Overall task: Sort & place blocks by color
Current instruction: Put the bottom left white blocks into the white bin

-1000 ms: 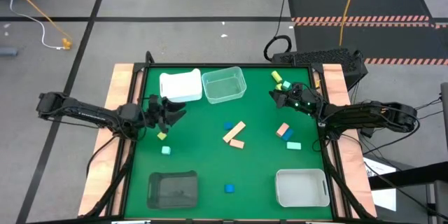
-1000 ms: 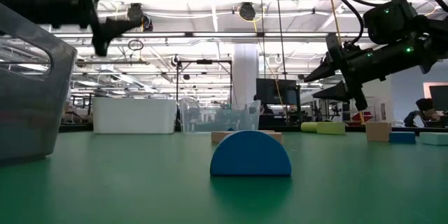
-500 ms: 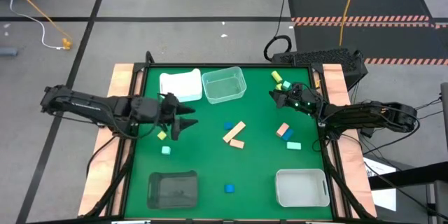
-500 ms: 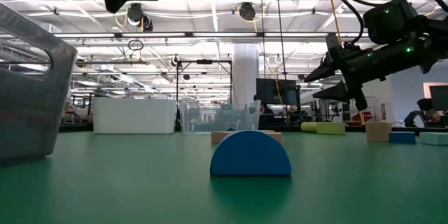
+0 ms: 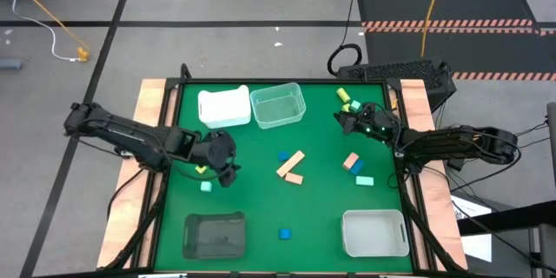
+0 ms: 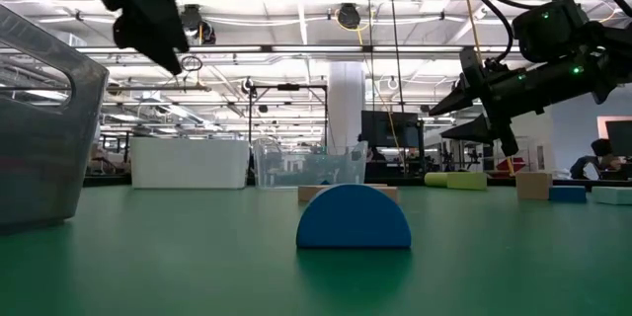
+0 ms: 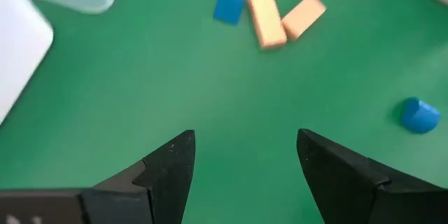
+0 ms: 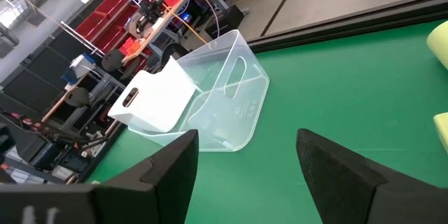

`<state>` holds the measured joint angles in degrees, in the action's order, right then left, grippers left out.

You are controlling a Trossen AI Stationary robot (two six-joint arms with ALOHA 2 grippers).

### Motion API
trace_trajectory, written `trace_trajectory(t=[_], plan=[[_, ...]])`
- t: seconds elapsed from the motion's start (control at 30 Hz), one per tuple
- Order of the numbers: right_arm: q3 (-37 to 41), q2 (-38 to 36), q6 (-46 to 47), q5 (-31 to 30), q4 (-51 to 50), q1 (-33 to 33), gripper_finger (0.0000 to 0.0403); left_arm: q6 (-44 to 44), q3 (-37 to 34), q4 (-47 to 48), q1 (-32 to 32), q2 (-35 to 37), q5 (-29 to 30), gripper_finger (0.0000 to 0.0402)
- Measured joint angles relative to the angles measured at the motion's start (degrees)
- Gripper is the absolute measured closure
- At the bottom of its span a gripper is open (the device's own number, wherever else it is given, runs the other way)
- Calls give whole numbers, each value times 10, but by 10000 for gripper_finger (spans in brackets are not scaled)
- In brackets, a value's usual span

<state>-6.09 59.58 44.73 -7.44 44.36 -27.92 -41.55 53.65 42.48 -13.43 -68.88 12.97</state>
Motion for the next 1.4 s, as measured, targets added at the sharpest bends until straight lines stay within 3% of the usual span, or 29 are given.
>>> trace_trajectory(t=[0.47,0.63,1.1,1.4], plan=[[0,0,0,0,0,0,170,-289,0,219,-101,-1,-42,151],[0,0,0,0,0,0,170,-367,-8,248,-136,-19,-44,150],[0,0,0,0,0,0,170,-461,-177,45,-132,-24,-89,150],[0,0,0,0,0,0,170,-457,-245,-47,-132,-22,-101,165]])
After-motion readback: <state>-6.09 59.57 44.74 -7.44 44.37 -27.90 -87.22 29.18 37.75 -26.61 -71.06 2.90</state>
